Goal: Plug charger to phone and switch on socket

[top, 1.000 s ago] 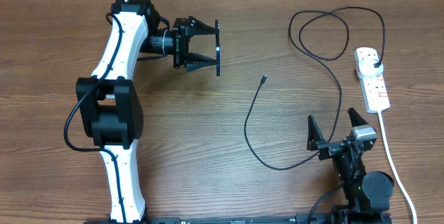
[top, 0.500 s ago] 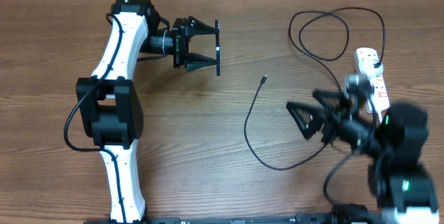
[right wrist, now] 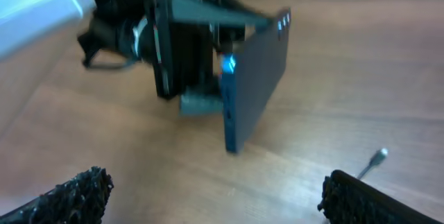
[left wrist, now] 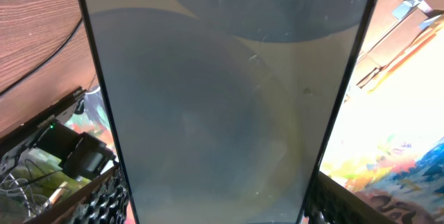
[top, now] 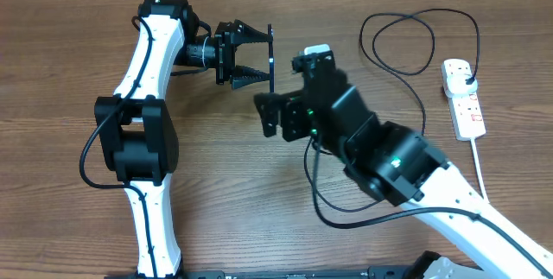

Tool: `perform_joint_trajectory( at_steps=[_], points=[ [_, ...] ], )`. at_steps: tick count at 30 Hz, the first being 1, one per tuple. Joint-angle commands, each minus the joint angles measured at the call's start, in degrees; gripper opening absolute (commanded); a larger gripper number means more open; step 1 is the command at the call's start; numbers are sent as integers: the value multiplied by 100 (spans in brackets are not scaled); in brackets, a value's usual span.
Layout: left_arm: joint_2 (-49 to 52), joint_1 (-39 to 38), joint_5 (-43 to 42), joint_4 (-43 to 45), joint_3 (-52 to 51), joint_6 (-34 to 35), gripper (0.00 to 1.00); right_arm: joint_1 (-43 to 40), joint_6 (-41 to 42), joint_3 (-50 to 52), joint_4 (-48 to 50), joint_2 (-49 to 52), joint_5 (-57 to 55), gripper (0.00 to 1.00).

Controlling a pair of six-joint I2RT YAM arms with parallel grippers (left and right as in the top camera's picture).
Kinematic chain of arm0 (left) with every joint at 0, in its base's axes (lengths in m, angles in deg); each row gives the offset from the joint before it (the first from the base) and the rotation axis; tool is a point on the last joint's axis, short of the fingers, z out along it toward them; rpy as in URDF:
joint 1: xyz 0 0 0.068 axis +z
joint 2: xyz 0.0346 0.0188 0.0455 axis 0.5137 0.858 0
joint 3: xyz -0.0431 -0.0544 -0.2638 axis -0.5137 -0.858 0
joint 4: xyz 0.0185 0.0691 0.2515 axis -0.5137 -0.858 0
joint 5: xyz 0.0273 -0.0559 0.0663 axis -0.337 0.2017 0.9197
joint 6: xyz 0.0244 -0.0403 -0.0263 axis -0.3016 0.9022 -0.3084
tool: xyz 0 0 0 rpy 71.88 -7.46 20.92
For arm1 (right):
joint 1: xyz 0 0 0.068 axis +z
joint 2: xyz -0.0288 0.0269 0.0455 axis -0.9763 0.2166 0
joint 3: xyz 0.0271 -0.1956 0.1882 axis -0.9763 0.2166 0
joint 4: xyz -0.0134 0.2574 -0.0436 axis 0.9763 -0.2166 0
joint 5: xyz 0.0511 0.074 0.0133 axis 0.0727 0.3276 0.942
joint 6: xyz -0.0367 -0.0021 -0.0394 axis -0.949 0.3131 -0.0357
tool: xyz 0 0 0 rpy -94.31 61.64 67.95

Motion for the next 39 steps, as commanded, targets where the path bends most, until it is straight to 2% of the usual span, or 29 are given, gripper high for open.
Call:
perform_joint_trajectory(
  at_steps=[1, 6, 14, 15, 30, 32, 34, 39],
  points=[
    [13, -4, -258, -20, 160, -125, 66, 243, 192, -129, 332, 380, -1032, 96],
    [13, -4, -258, -20, 160, -125, 66, 258, 186, -129, 833, 1075, -1801, 92],
    [13, -4, -188, -17, 160, -127, 67, 166, -9, -129, 1005, 1239, -1554, 68],
    [13, -4, -151, -17, 160, -129, 67, 166, -7, -129, 1027, 1241, -1539, 63],
    [13, -4, -155, -20, 160, -192, 67, 87, -9, -129, 1202, 1368, -1390, 57],
    [13, -4, -153, -20, 160, -192, 67, 50, -9, -129, 1193, 1368, -1388, 53],
    [13, -4, -155, -20, 160, -192, 67, 52, -9, -129, 1193, 1368, -1388, 44],
    [13, -4, -164, -20, 160, -190, 67, 52, -7, -129, 1196, 1368, -1303, 34]
  ],
)
